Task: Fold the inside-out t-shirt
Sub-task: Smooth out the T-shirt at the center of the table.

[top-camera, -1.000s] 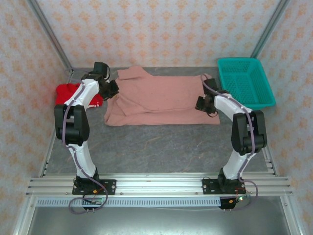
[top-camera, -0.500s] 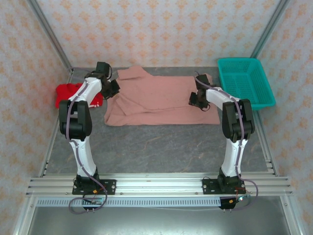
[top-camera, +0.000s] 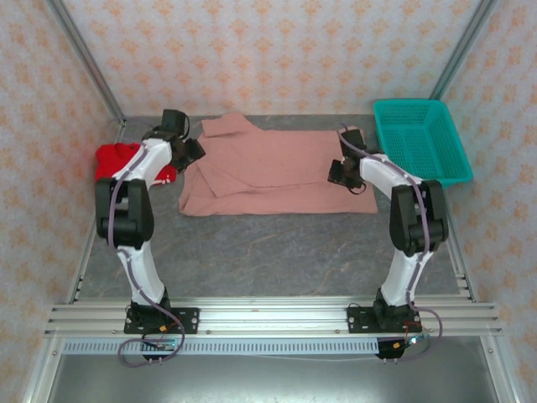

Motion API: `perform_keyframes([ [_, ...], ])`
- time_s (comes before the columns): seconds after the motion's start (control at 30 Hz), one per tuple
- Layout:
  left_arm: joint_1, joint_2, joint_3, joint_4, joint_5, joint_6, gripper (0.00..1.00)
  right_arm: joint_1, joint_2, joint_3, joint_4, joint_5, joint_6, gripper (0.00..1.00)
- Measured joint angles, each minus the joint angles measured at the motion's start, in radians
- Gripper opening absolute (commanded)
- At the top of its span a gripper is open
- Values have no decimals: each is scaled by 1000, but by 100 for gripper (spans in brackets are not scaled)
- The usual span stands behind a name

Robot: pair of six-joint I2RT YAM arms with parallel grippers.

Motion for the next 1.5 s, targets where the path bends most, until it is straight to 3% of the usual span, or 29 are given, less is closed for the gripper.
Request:
perform_keyframes([
  [0.13, -47, -152, -193, 53, 28, -21, 54, 0, -87, -46, 3, -3, 4, 37],
  [0.3, -124, -122, -253, 92, 57, -22, 52, 0, -114, -64, 10, -16, 6, 38],
  [0.57, -156, -15, -253, 121, 68, -22, 46, 0, -114, -106, 18, -34, 19, 41],
  [1.3, -166, 61, -151, 126, 80, -14, 2, 0, -115, -110, 23, -45, 20, 40],
  [1.5, -166, 90, -58, 105, 81, -6, 0, 0, -115, -116, 24, -45, 23, 40],
])
